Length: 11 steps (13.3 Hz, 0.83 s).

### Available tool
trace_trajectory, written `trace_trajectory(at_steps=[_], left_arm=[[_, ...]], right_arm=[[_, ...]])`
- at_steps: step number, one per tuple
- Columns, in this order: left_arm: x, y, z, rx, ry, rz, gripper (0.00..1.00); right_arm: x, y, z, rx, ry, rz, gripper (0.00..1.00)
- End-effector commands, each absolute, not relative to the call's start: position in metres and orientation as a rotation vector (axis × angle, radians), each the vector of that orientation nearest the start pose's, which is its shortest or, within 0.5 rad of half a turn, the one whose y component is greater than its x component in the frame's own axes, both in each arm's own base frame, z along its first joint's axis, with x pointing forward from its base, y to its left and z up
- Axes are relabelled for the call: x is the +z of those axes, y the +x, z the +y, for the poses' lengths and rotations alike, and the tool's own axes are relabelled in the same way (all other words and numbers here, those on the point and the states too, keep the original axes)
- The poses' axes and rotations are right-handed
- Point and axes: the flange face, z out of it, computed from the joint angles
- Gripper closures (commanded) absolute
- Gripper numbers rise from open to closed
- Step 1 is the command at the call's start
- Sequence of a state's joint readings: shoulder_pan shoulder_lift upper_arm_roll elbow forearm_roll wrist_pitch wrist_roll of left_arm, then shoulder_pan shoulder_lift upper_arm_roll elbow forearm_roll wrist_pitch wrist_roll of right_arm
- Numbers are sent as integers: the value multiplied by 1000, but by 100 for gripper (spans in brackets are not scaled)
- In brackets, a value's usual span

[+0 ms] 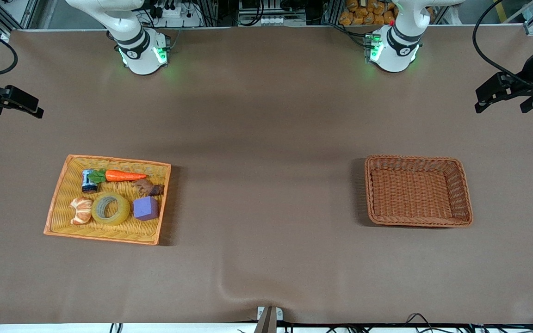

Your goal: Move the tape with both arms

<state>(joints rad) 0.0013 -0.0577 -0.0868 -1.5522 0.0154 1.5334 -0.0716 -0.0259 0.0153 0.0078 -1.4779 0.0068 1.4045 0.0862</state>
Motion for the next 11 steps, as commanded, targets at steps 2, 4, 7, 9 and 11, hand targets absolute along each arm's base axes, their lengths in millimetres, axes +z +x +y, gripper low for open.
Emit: trace_trajectory(at_steps=[2,4,7,9,11], left_arm=[[661,529,-53,-39,-3113,64,0],[659,530,-53,-29,-3112,69,0],[658,530,-53,-27,-3114,64,0],[653,531,-53,-10,-3114,62,0],[652,531,-53,-8,-3117,60,0]], right_arm=[[645,537,-4,130,-3150,147,0],[642,538,-5,137,-3149,149,0],[639,541,-6,128,-3150,130,0],[632,543,-5,142,-3149,127,0],[625,546,-10,128,-3149,107,0]])
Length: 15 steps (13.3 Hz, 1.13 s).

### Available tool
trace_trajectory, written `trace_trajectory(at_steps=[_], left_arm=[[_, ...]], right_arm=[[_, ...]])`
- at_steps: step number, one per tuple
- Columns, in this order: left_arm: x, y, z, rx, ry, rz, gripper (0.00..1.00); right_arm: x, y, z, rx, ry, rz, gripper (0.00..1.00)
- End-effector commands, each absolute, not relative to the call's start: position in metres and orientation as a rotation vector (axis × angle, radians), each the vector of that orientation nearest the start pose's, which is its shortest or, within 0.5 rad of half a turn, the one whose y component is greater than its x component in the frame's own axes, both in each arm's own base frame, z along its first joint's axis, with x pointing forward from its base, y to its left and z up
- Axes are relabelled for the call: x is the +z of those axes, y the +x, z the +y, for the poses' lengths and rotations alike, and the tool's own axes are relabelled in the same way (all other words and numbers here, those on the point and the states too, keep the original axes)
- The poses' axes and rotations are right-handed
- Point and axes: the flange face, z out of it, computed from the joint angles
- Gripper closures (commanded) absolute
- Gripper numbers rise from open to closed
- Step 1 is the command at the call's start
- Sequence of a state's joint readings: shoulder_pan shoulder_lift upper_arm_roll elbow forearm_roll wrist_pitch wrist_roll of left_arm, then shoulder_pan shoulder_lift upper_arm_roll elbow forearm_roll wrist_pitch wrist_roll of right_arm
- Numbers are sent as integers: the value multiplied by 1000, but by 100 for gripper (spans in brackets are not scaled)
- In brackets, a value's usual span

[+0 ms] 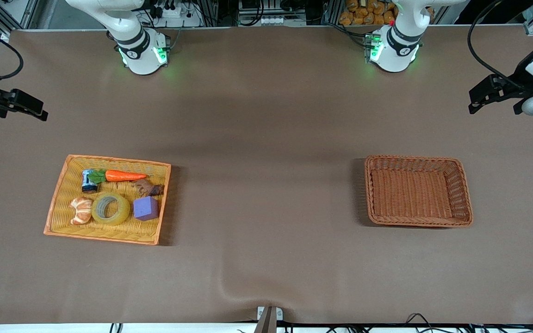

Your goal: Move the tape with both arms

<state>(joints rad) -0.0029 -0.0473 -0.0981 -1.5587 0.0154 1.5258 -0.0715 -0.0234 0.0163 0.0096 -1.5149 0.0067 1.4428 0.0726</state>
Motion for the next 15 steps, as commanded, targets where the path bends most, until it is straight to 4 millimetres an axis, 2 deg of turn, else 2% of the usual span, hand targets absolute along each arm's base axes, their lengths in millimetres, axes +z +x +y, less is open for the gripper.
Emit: trace_trajectory(at_steps=[1,5,7,10,11,12,15], left_arm=[[652,530,-54,-5,-3116,62,0],[651,528,-55,0,-3118,65,0],[652,525,-53,-2,-3117,63,0],[654,525,-51,-7,-3118,58,0],[654,525,-52,-8,-3115,60,0],[653,525,-52,-5,-3113,60,0],[657,523,-52,-17,-3113,62,0]], right_arm=[[623,548,-10,121,-3150,95,0],[616,552,-13,128,-3149,105,0],[593,567,-19,159,-3146,116,0],[536,604,-17,188,-3138,17,0],[511,620,-12,173,-3135,-22,0],[476,637,-8,182,-3131,-36,0],[395,669,7,175,-3124,-132,0]])
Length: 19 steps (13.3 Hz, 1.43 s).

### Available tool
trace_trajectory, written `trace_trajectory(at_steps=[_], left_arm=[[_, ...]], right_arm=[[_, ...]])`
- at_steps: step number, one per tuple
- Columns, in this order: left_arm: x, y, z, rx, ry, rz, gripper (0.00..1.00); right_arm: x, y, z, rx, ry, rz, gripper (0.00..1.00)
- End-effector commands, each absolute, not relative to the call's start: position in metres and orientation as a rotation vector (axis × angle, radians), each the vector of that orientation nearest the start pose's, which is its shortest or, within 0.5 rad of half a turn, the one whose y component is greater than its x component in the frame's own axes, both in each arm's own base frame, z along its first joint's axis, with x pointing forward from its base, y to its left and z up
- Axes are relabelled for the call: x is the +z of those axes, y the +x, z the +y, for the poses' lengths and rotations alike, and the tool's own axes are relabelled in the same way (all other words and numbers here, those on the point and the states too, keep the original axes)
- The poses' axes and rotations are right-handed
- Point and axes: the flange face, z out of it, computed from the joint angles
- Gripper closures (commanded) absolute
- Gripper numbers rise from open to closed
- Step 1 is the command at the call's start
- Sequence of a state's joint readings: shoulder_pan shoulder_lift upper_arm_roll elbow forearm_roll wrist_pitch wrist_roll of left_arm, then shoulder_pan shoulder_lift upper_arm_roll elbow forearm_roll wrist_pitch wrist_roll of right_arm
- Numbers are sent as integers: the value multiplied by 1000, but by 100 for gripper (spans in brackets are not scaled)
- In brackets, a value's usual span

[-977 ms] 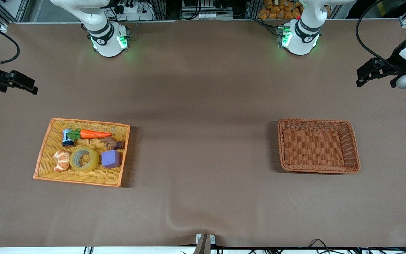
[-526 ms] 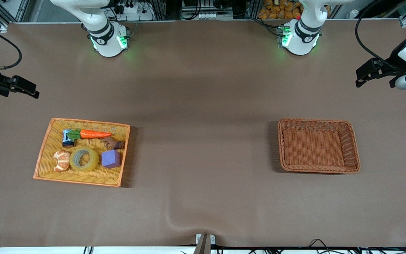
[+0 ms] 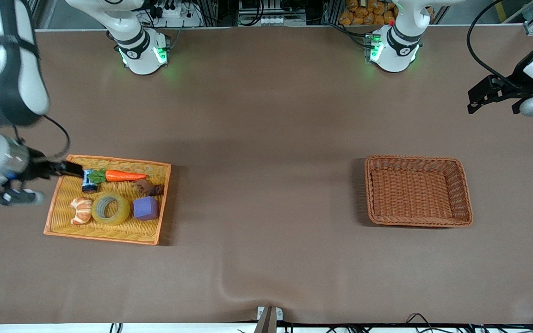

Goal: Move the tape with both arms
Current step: 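Reach the right gripper down to the yellow tape roll in the tray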

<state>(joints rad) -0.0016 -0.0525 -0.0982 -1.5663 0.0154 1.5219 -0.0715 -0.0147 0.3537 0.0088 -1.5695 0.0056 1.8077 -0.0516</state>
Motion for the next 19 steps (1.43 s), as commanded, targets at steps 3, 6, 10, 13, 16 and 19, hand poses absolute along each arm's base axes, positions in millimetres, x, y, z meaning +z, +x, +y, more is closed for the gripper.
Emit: trace_trajectory(at_steps=[3,6,10,13,16,19], left_arm=[[656,523,-54,-10,-3113,64,0],[659,518,-53,2,-3111,59,0],[664,516,-54,-13,-3111,71,0],[670,509,-53,-10,-3110,65,0],[669,510,-53,-8,-3110,65,0],[668,510,-52,-3,-3108,65,0]], right_arm=[[312,688,10,174,-3115,-216,0],[263,693,6,185,-3108,-263,0],[227,686,-2,240,-3091,-313,0],[210,676,2,294,-3081,-320,0],[202,671,2,320,-3075,-318,0],[202,672,0,318,-3076,-320,100]])
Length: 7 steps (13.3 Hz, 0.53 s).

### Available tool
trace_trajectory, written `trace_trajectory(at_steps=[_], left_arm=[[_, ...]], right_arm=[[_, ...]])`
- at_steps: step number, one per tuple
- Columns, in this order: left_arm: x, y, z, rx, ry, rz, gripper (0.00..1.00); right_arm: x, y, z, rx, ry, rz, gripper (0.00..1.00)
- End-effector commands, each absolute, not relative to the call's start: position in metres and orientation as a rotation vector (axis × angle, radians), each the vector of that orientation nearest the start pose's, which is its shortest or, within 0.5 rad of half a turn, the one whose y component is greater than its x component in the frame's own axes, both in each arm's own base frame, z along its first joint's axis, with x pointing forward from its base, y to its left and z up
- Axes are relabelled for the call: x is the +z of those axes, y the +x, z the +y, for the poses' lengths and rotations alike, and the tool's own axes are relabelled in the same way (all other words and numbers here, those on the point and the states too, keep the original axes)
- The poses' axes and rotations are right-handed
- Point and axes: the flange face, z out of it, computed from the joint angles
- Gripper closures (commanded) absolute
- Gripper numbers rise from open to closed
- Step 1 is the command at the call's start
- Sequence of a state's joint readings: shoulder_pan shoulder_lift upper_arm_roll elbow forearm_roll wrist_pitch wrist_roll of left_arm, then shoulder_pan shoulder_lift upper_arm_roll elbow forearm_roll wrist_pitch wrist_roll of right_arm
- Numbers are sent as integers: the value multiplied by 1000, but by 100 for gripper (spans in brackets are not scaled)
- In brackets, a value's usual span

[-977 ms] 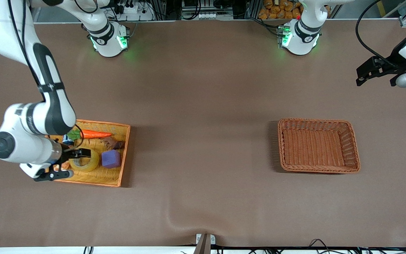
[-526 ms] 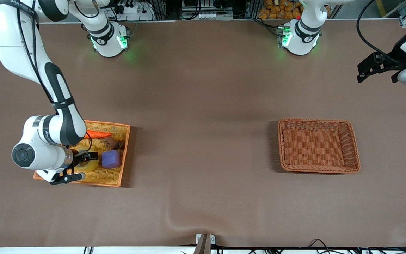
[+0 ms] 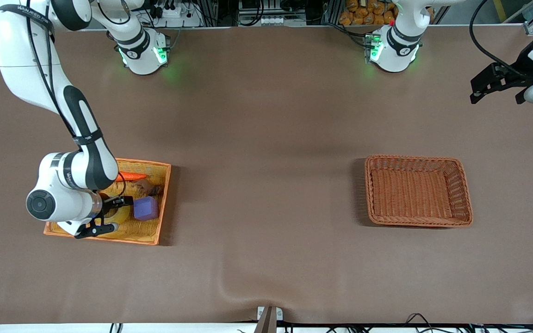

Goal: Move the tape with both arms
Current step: 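Close the right gripper on the rim of the yellow tape roll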

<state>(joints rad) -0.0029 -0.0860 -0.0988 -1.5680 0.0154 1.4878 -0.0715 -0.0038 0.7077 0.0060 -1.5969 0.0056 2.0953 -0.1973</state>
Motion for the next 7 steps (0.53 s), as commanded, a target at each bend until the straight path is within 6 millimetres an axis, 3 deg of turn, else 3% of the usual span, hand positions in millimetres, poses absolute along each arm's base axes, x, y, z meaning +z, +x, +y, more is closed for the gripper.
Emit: trace_trajectory(at_steps=[1,7], left_arm=[[668,511,-53,-3,-3108,67,0],[663,517,-53,-10,-3110,66,0]], right_arm=[[202,672,0,320,-3075,-324,100],[233,676,1,291,-3069,-395,100]])
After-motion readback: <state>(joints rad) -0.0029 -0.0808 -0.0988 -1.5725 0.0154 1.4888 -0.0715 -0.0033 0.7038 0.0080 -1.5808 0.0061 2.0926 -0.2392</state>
